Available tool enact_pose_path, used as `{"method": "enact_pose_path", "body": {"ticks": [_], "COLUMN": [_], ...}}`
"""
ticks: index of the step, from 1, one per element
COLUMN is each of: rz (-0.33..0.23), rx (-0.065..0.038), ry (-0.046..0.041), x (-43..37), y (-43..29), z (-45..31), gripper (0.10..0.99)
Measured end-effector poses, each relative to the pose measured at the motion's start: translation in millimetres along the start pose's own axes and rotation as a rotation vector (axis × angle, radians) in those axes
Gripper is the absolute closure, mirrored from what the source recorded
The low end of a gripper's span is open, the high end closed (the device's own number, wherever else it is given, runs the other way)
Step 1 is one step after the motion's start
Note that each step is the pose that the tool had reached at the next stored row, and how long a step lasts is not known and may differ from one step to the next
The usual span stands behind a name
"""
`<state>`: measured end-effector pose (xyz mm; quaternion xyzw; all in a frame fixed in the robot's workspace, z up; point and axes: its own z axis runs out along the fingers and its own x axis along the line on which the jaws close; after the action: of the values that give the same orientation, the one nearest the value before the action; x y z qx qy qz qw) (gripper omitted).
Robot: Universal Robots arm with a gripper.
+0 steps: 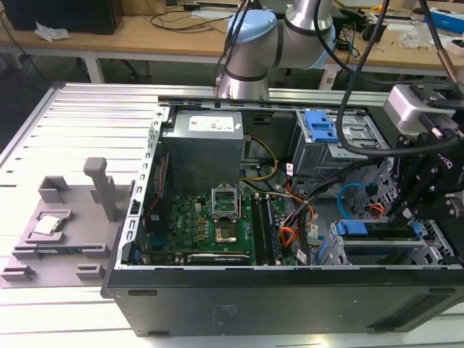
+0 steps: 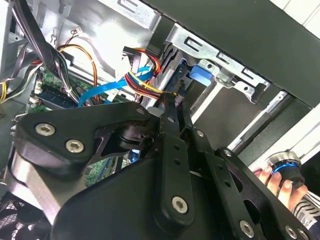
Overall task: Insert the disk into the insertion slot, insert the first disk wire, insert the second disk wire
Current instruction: 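Insert the first disk wire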
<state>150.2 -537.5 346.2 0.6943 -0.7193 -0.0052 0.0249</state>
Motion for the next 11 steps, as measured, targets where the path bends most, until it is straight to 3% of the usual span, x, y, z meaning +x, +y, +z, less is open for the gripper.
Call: {"method": "enact_pose_path", "body": {"ticks": [11], "rz": [0.0], "rx": [0.0], "ry": [-0.0001], "x": [-0.4], "y": [-0.2], "z": [7.4], "gripper": [0.922]}}
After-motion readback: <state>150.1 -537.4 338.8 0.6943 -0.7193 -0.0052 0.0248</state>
